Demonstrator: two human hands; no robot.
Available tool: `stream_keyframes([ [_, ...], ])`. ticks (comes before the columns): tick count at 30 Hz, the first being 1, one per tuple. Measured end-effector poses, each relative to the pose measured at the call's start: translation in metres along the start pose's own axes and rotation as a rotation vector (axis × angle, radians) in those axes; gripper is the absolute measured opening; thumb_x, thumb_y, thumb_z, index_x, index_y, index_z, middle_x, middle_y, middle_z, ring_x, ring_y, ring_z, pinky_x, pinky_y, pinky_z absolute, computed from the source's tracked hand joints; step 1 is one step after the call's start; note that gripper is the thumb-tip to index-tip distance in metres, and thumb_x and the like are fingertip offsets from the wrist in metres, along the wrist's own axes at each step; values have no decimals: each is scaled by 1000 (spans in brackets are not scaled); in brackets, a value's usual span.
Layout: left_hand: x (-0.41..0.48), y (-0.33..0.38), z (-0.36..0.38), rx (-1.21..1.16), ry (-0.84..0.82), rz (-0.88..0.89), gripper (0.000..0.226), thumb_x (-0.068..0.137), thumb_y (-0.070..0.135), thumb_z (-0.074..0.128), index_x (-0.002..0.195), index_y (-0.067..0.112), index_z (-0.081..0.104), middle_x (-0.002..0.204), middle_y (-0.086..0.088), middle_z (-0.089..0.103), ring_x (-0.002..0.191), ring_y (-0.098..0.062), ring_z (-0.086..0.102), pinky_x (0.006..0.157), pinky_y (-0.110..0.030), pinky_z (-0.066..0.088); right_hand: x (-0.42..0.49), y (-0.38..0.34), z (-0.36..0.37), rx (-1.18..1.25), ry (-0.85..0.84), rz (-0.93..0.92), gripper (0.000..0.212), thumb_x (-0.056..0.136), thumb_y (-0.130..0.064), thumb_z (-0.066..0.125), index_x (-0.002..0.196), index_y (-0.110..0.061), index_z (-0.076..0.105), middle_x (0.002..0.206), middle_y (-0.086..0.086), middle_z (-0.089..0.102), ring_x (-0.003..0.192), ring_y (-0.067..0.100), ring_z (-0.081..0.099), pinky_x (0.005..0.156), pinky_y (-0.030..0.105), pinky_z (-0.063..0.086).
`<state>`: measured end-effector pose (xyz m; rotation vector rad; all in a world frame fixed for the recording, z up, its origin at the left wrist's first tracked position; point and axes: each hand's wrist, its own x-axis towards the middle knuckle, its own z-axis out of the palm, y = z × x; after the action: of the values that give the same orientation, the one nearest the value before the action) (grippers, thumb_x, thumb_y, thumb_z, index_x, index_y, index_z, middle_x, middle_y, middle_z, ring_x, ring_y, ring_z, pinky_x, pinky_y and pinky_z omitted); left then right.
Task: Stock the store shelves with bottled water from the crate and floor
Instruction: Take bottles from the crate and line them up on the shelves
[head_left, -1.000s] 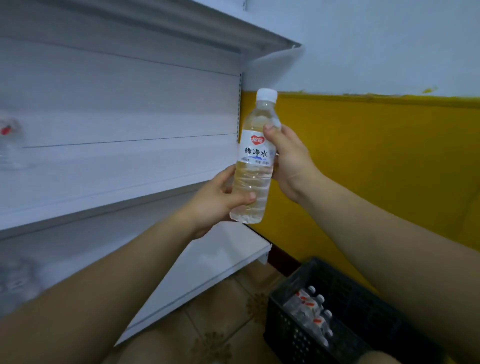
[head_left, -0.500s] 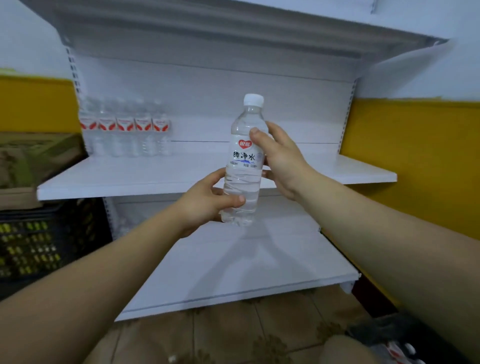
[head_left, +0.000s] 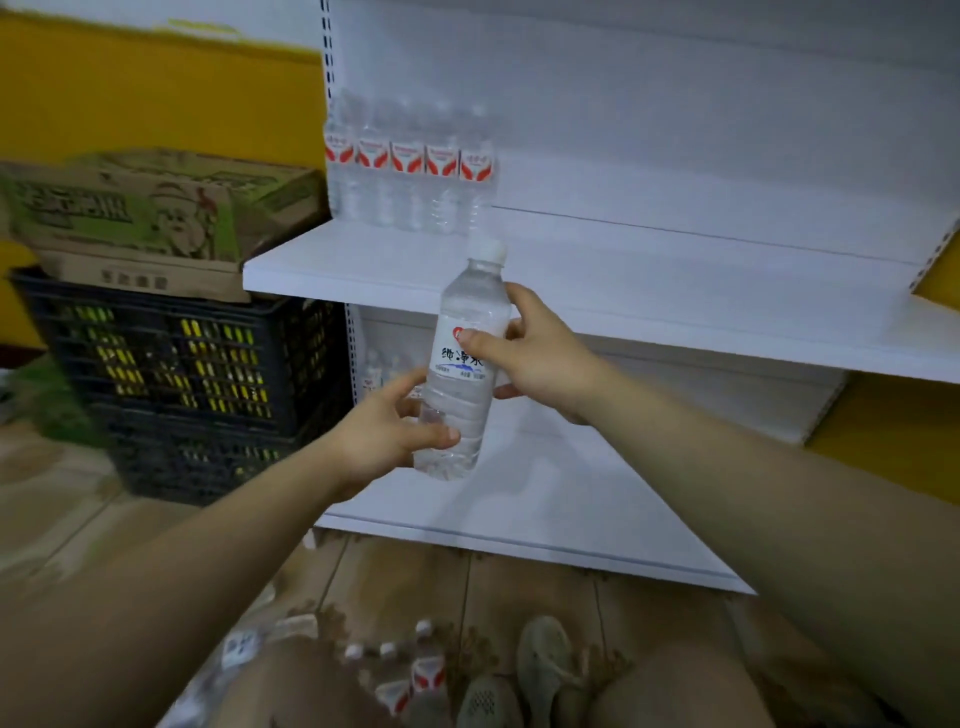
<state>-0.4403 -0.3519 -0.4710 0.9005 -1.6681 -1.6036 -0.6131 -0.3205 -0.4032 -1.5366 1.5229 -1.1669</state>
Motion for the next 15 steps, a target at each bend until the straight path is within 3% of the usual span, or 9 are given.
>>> stream_keyframes([
  [4,19,-38,-14,28,52,-74,68,62,16,78,116,50,54,123,-14,58,107,-32,63,82,-45,58,29,40,19,79,-52,53,48,86,-22,73,122,-34,44,109,-2,68,100,20,67,83,49,57],
  [8,45,-85,-26,59,66,-138,71,77,0,75,122,48,47,120,-9,61,103,-26,65,86,-43,56,58,90,38,71,-95,76,57,83,-22,76,128,-34,44,107,-4,66,100,19,67,83,47,58],
  [11,70,-129,-31,42,92,-208,76,76,-4,74,129,42,44,119,-7,62,101,-23,66,88,-44,55,81,131,47,43,-142,103,55,82,-23,76,125,-33,42,101,-12,62,97,13,65,83,39,58],
  [15,111,-182,-31,7,102,-264,73,74,-7,74,117,46,47,119,-7,61,104,-25,64,87,-46,55,111,183,53,-13,-190,140,54,85,-22,73,128,-29,40,95,-20,56,87,2,61,72,23,54],
])
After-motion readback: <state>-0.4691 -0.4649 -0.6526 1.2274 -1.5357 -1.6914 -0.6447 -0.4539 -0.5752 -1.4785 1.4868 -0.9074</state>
